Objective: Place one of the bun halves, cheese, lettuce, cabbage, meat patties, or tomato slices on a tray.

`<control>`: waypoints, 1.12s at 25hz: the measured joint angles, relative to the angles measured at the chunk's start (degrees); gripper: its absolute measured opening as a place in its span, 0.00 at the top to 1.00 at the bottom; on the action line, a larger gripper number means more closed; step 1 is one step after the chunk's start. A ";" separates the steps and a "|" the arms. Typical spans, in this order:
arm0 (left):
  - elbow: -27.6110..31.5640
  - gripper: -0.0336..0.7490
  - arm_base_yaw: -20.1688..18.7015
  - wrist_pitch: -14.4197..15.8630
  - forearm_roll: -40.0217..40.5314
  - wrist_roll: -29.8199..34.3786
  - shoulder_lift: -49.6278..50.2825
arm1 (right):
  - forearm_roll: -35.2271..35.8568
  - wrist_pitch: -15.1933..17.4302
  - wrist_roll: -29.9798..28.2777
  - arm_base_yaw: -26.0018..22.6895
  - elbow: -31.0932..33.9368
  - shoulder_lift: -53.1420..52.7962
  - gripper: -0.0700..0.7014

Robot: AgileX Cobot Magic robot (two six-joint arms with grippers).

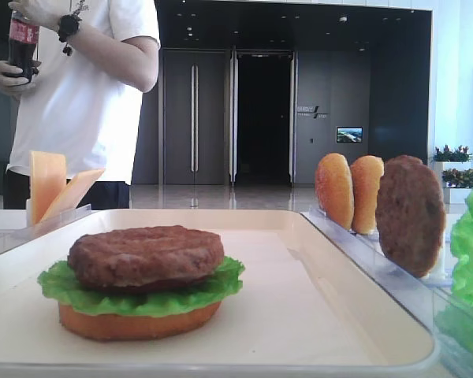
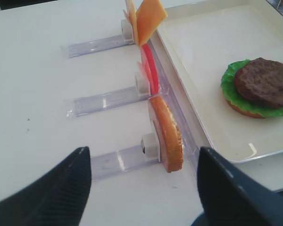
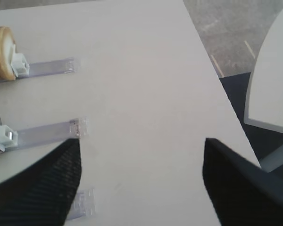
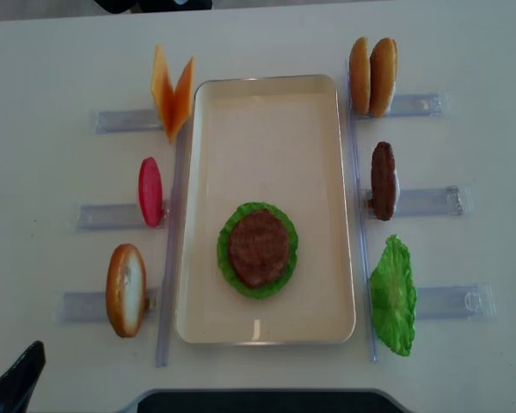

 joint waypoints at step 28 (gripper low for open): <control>0.00 0.27 0.00 0.00 0.00 0.00 0.00 | 2.09 4.56 -1.29 0.00 9.21 -24.52 0.21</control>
